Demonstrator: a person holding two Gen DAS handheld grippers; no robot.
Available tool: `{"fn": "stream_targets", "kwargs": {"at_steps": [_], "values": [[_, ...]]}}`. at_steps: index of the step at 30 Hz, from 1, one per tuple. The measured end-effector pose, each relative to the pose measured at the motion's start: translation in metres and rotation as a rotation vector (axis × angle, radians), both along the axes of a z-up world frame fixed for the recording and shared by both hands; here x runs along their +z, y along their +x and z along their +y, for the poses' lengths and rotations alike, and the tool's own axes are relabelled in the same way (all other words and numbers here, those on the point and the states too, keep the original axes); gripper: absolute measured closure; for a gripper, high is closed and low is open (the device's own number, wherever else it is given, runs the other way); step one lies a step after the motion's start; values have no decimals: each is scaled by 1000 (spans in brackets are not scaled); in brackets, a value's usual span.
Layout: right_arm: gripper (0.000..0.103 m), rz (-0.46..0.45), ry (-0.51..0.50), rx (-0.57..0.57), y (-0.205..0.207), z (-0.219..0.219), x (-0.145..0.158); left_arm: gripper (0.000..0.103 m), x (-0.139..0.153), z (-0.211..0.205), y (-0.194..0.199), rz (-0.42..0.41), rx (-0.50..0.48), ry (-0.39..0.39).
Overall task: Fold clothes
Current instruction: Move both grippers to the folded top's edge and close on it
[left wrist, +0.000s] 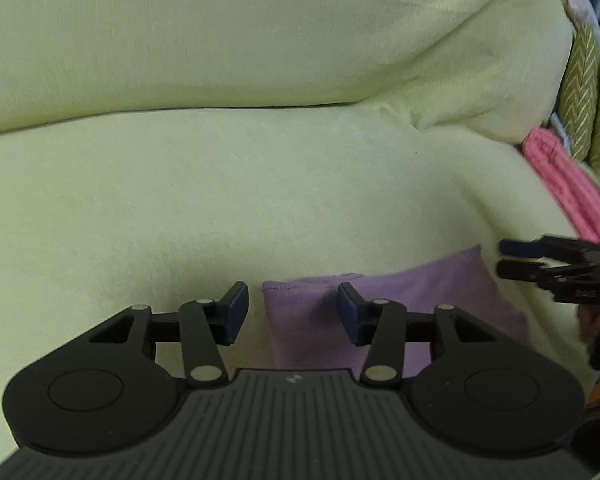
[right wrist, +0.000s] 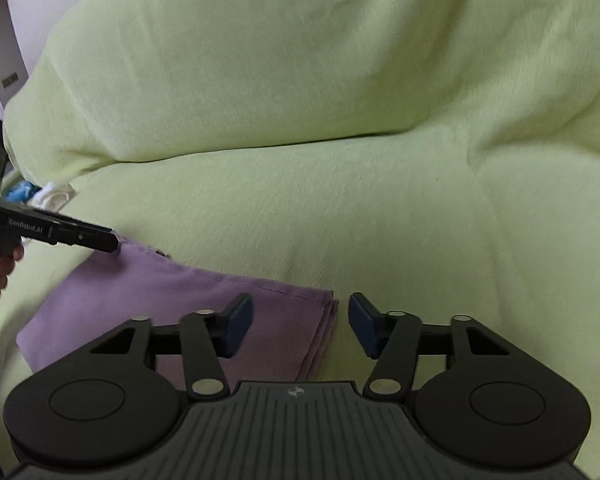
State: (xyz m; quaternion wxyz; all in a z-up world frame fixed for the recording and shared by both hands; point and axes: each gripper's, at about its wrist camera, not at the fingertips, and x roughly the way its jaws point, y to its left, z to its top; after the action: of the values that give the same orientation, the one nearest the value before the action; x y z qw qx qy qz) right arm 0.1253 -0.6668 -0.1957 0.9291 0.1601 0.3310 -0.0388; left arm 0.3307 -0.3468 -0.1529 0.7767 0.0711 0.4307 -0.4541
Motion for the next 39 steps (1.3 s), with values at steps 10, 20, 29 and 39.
{"fn": "stream_targets", "kwargs": {"at_steps": [10,20,29,39], "values": [[68,-13,36,6,15,-15,-10,74,-6,0,9,53,-11,-37],[101,-93,18,34,9,-12,2,100,-3,8,12,59,-12,-83],[101,-89,48,-61,14,-24,-1,100,-8,2,15,44,10,-61],[102,-31,-15,-111,23,-11,-24,99,-15,-1,13,-18,20,-54]]}}
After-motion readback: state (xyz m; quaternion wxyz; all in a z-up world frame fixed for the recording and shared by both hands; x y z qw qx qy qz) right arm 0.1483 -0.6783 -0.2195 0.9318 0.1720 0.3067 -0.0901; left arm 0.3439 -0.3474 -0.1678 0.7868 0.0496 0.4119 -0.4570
